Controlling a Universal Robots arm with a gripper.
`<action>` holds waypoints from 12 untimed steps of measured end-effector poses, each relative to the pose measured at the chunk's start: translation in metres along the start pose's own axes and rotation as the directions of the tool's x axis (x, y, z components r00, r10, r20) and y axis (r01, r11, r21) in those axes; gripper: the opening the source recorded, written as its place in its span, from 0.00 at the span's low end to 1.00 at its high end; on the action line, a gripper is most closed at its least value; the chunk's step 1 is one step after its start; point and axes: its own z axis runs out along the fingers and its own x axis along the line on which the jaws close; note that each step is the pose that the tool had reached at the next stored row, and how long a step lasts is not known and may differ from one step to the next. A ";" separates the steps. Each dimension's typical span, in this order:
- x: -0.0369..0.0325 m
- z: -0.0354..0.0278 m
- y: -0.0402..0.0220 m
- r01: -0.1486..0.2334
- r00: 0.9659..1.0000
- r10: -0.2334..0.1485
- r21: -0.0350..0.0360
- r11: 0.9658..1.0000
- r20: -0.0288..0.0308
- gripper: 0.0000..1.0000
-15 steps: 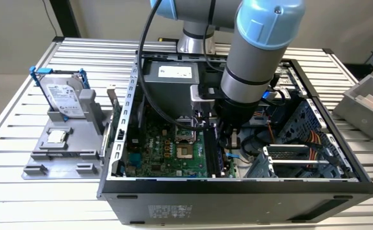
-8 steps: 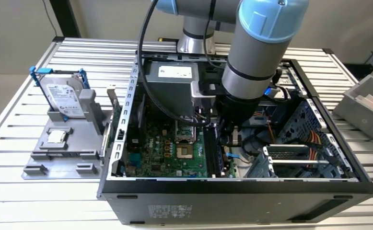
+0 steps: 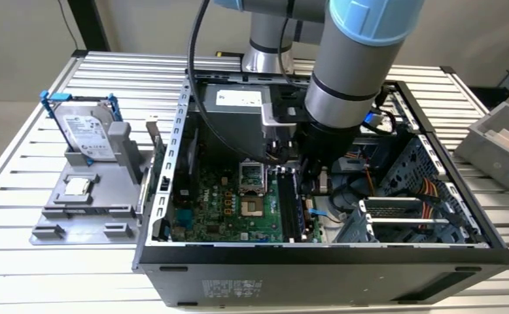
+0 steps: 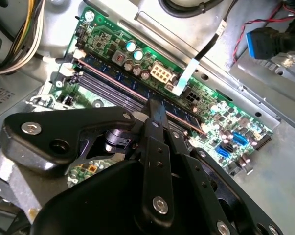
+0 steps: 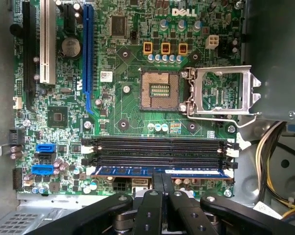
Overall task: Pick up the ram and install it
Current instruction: 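Press down the ram until it locks into place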
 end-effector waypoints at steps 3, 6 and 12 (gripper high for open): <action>-0.0001 -0.0057 0.0000 0.000 1.000 0.000 0.000 1.000 0.000 0.00; -0.0001 -0.0112 0.0001 0.000 1.000 0.000 0.000 1.000 0.000 0.00; -0.0002 -0.0187 0.0001 0.000 1.000 0.000 0.000 1.000 0.000 0.00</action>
